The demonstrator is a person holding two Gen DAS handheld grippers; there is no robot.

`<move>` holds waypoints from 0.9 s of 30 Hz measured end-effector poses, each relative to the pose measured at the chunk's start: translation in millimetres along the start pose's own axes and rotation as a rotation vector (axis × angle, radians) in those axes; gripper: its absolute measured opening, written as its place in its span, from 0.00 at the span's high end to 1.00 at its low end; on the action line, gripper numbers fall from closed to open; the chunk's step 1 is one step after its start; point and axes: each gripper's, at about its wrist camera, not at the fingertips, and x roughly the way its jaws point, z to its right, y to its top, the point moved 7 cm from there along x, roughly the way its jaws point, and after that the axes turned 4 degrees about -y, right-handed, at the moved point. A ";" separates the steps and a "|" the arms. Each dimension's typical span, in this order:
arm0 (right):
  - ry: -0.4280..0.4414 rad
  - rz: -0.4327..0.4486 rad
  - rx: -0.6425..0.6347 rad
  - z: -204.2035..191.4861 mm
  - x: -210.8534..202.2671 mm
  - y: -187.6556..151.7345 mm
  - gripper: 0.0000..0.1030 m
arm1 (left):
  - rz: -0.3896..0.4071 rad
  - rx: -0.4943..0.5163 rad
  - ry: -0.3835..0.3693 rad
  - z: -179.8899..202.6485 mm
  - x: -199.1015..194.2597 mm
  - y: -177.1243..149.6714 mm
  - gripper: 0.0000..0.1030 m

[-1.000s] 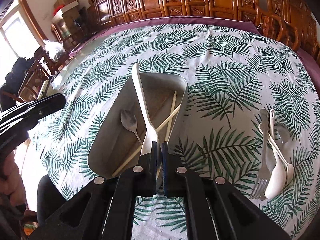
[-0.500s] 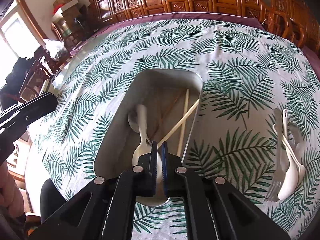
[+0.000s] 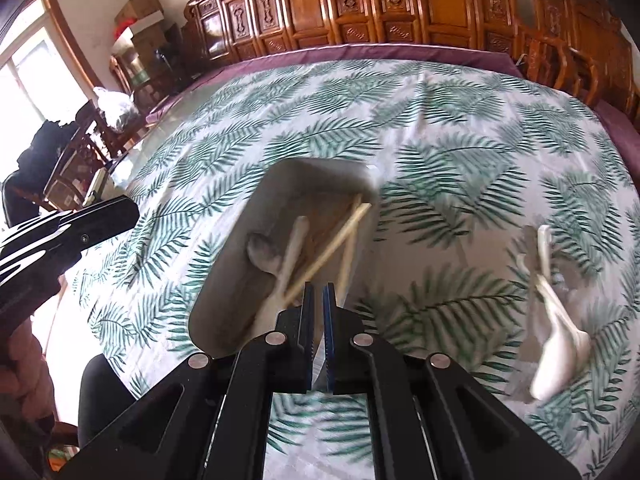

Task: Organize utensils
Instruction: 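Carry fork and chopstick over the grey tray and open both grippers, then return the right gripper to the pile and grasp a white plastic fork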

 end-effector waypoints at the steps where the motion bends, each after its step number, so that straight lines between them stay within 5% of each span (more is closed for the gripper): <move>1: -0.015 0.007 -0.003 9.2 -5.7 -1.8 0.95 | -0.001 0.003 -0.007 4.3 0.9 0.1 0.94; 6: -0.090 0.029 0.003 59.2 -27.7 -12.0 0.95 | 0.004 0.026 -0.035 27.1 6.3 1.7 0.75; 14: -0.229 -0.007 0.008 157.9 -37.2 -38.4 0.95 | -0.028 0.073 -0.086 75.8 28.1 0.3 0.65; 16: -0.247 -0.030 0.004 178.5 -32.8 -42.8 0.85 | -0.042 0.082 -0.095 86.2 34.8 -2.2 0.64; 20: -0.235 -0.067 -0.011 195.8 -20.1 -46.4 0.78 | -0.060 0.095 -0.112 103.4 44.2 -7.8 0.52; 27: -0.216 -0.147 -0.046 204.7 10.6 -47.6 0.78 | -0.096 0.134 -0.124 125.4 55.0 -16.9 0.51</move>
